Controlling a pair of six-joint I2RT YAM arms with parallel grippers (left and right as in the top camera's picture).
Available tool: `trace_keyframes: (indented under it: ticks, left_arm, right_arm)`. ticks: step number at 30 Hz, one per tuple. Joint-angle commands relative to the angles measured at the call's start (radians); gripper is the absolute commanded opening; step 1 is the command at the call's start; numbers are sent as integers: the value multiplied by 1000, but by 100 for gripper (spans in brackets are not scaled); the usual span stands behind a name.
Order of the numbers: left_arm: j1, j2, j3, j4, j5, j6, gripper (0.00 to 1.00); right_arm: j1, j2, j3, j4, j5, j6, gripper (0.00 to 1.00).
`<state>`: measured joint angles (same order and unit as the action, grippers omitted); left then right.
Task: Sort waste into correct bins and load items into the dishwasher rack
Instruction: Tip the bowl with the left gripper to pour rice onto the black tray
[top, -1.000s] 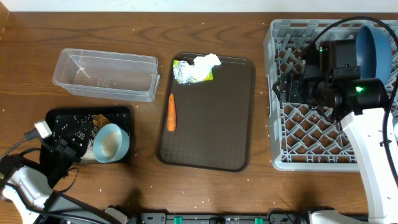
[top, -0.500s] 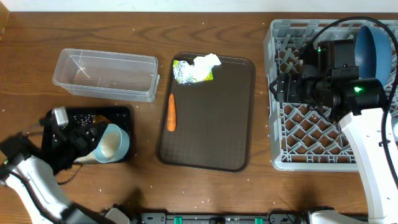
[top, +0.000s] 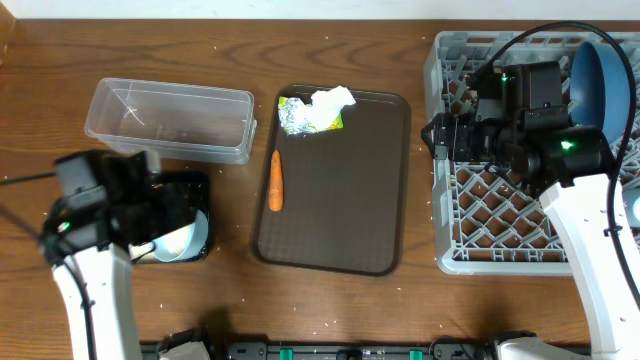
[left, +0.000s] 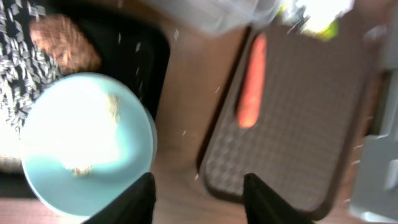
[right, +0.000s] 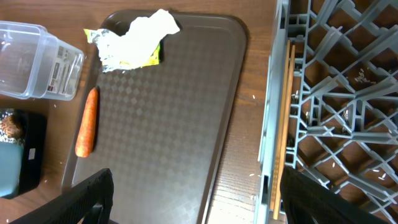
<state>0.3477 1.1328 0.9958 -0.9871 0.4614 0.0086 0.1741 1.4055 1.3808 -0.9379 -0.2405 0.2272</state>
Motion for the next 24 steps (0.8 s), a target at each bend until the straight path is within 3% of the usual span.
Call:
trace_keyframes:
  ticks: [1, 9, 12, 15, 24]
  left_arm:
    - [-91, 48, 12, -7, -206, -74, 51]
    - [-124, 179, 7, -29, -343, -63, 53]
    - [-125, 237, 6, -3, -283, -61, 53]
    - [-137, 291, 6, 9, -207, -46, 42]
    - [-164, 425, 0, 10, -211, -2, 24]
  right_arm:
    - [16, 6, 11, -2, -11, 8, 80]
    - [17, 6, 11, 0, -11, 8, 80]
    - [18, 6, 11, -2, -11, 8, 81]
    - [20, 7, 11, 8, -11, 8, 80]
    - [20, 7, 11, 2, -11, 8, 80]
